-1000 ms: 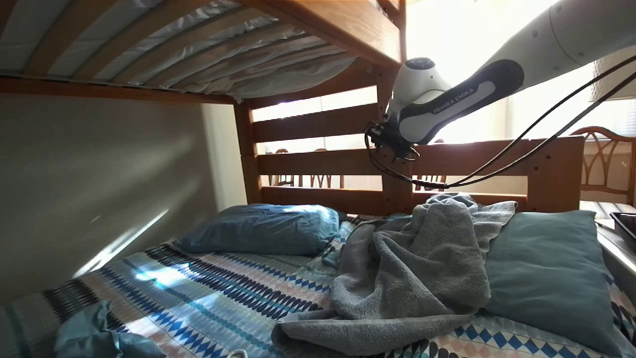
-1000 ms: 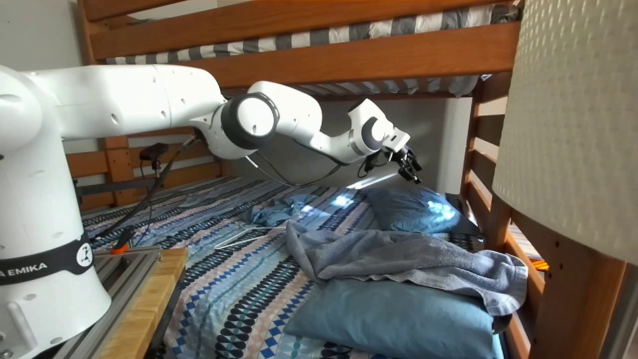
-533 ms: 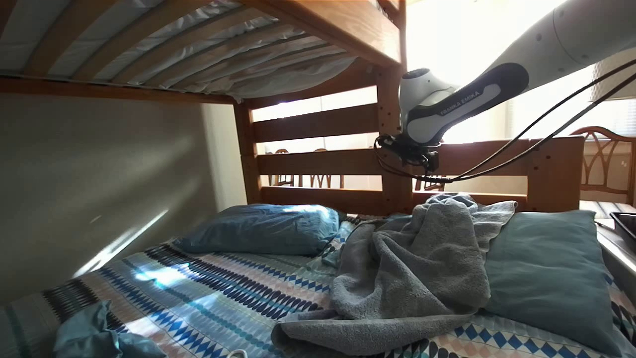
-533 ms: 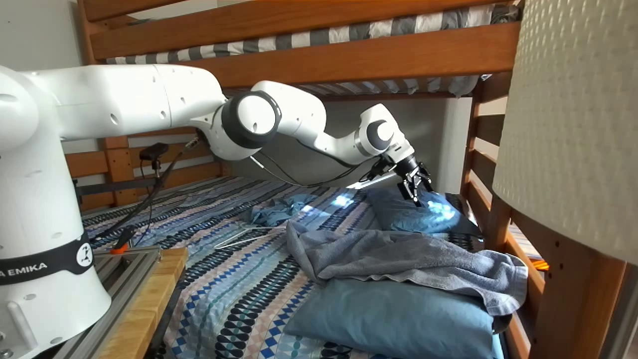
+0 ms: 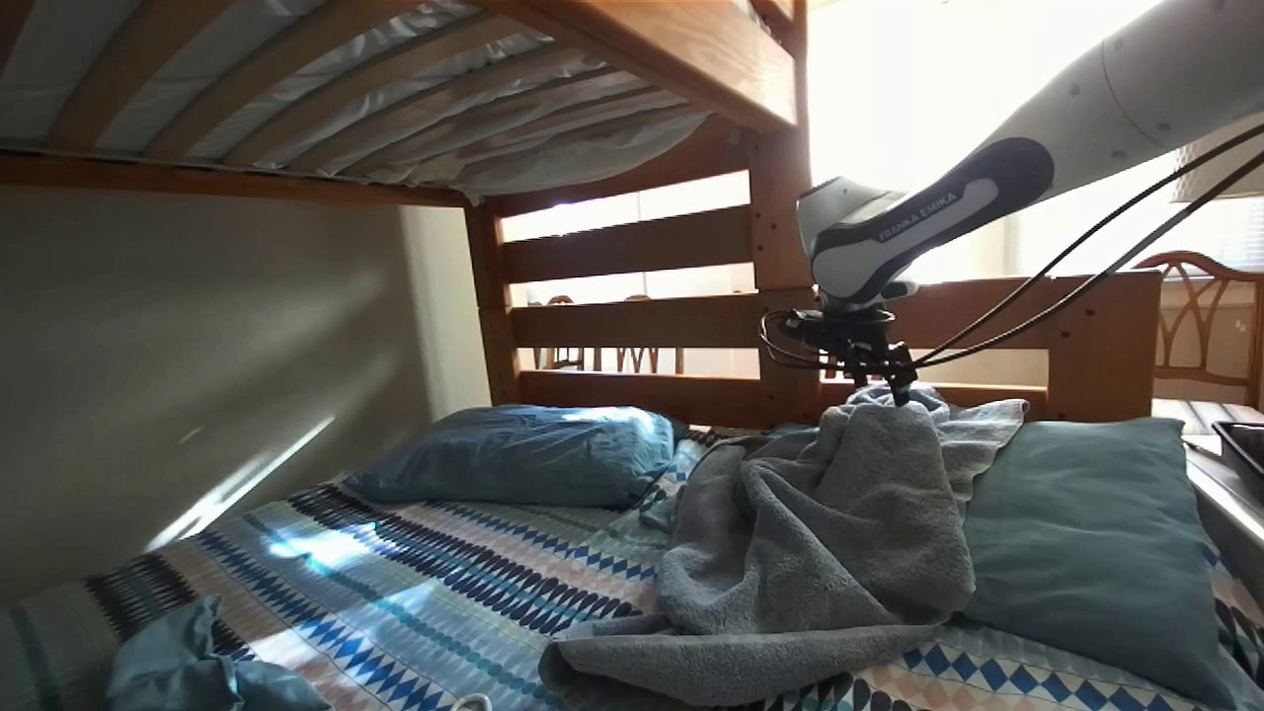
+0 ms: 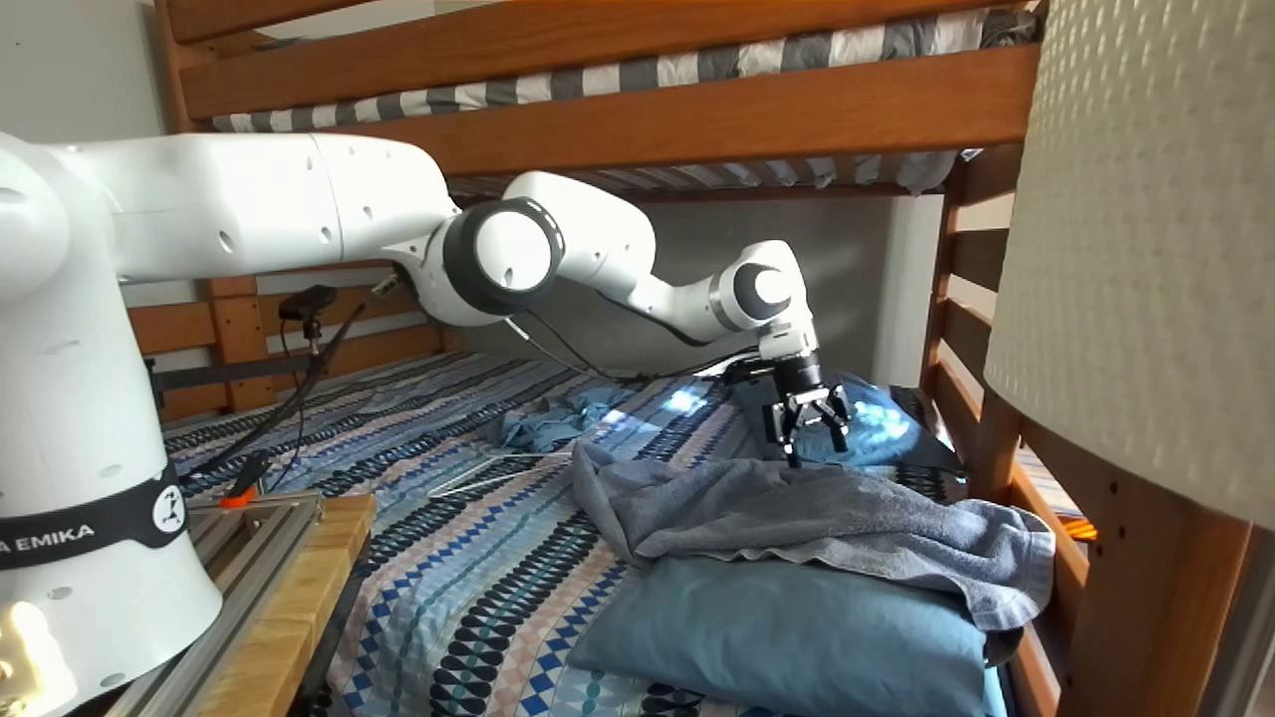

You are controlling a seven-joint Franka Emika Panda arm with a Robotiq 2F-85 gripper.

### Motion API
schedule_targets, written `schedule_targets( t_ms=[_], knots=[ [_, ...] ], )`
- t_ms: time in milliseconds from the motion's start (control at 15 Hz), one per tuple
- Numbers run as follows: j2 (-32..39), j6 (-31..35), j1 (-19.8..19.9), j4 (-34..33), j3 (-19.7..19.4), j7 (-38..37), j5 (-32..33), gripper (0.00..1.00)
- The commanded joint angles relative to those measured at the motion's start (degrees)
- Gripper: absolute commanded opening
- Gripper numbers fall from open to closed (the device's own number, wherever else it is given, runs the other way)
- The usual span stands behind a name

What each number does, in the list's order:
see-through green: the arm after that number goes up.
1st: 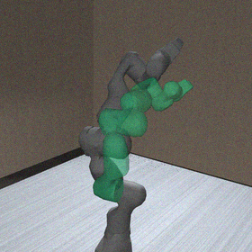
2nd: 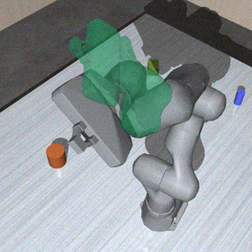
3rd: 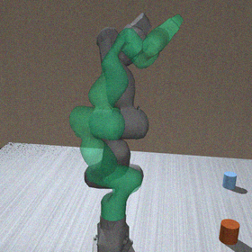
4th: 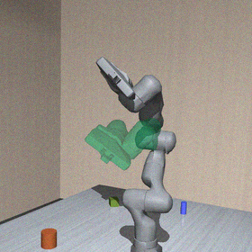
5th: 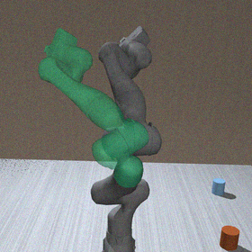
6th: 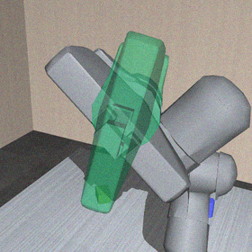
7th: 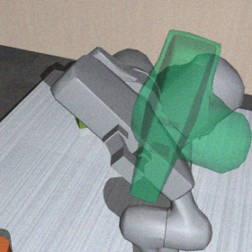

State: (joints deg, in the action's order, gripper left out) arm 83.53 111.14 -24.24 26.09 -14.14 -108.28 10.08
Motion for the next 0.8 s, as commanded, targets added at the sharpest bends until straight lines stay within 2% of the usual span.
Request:
schedule_targets(
  t_ms=[0,133,200,267,333,533,667,733],
  knots=[
    [2.4,-6.7,2.2,-2.4,2.5,-6.9,-0.9,1.0],
    [3.1,-6.7,4.3,-2.7,5.4,-8.6,-3.1,1.0],
    [1.5,-2.5,4.9,0.8,7.0,-8.0,-3.5,1.0],
    [1.8,-0.2,5.5,0.9,7.9,-7.3,-3.6,1.0],
    [1.8,3.4,5.6,1.6,8.3,-3.9,-3.7,1.0],
    [1.8,8.4,6.0,3.1,10.3,5.9,-2.5,1.0],
    [1.8,6.4,5.2,3.4,9.1,7.6,-1.8,1.0],
    [1.9,-0.1,4.5,2.7,7.7,5.2,-1.4,1.0]
  ],
)
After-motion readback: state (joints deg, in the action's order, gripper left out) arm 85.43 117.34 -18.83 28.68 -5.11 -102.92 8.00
